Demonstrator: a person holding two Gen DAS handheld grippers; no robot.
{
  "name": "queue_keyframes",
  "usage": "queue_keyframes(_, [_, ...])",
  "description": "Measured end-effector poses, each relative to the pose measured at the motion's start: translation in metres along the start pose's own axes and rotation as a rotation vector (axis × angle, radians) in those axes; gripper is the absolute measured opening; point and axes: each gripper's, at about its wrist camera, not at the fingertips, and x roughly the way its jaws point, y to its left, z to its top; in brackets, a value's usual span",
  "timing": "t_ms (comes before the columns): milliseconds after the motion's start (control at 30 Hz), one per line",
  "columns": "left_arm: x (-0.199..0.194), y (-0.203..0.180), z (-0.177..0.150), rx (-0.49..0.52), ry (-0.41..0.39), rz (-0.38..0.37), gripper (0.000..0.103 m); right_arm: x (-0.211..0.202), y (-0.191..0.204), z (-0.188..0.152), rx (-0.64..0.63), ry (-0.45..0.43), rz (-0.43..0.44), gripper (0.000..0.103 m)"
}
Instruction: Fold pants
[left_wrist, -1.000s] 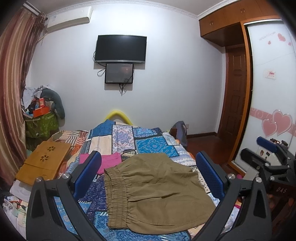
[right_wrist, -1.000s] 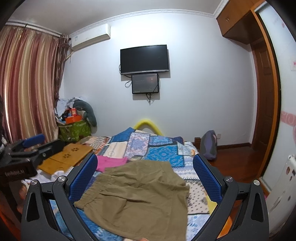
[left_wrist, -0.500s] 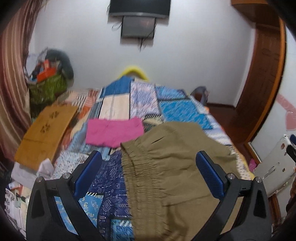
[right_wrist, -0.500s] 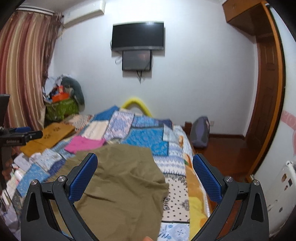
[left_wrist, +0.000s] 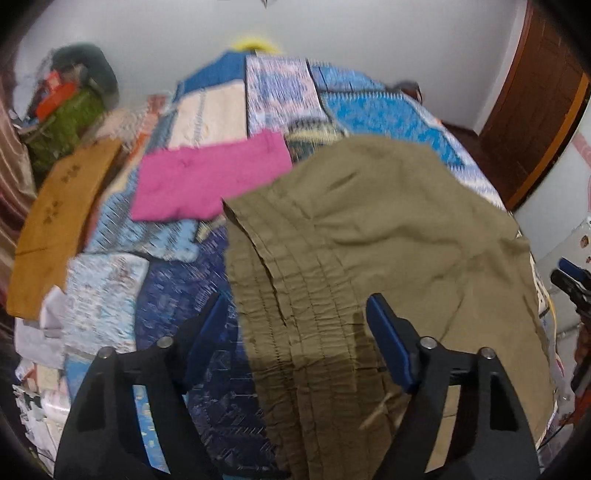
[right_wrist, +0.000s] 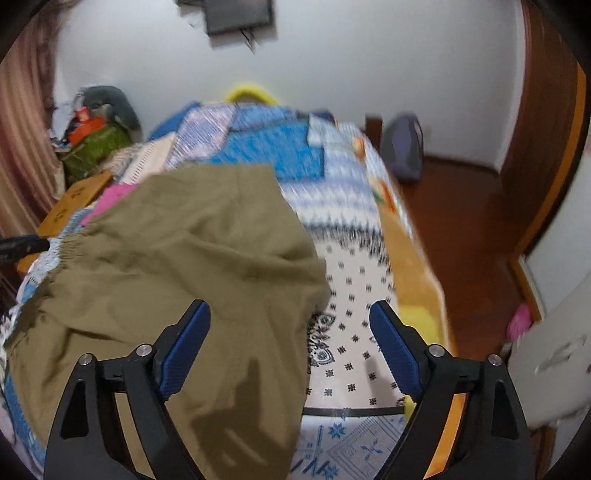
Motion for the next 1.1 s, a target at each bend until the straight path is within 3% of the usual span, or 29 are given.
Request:
queue_keyframes(67, [0.013,0.001,-0.002,-0.003,0.046,-0.045,0.069,0.012,-0.006,0.0,0.03,0.026,0.016,0.084])
queue_keyframes(167, [0.023,-0.002,-0.003,0.015,0.067,-0.072,0.069,0.029,-0.007,0.0,0.029,0.069,0.017,0.068])
queue_keyframes(200, [0.027,-0.003,-0.003,0.029,0.064,-0.063,0.069,0.036,-0.008,-0.001,0.032,0.087,0.028,0.061])
queue_keyframes(333, [0.035,-0.006,-0.004,0.06,0.048,-0.04,0.069,0.053,-0.007,-0.005,0.038,0.111,0.081,0.053])
queue_keyframes(433, [0.036,-0.011,-0.004,0.093,0.029,-0.011,0.067,0.055,0.005,-0.008,-0.038,0.087,0.046,0.048])
queue_keyframes(533, [0.035,-0.012,-0.005,0.118,0.013,0.009,0.065,0.055,0.012,-0.011,-0.11,0.074,0.015,0.035])
queue_keyframes(600, [0.035,-0.009,-0.006,0.119,0.007,0.017,0.065,0.054,0.009,-0.012,-0.124,0.075,-0.003,0.02])
queue_keyframes(667, [0.035,-0.006,-0.006,0.104,0.011,0.014,0.065,0.054,0.004,-0.012,-0.122,0.076,-0.01,0.014])
queue_keyframes(833, [0.038,-0.004,-0.005,0.096,0.018,0.028,0.074,0.054,-0.002,-0.01,-0.085,0.088,-0.02,0.012])
queue_keyframes(967, [0.035,-0.002,-0.002,0.068,0.053,0.002,0.073,0.05,0.0,-0.007,-0.073,0.126,-0.024,0.014])
queue_keyframes(1100, [0.017,-0.011,0.003,0.093,0.023,0.024,0.073,0.036,0.002,-0.002,-0.061,0.149,0.019,0.038])
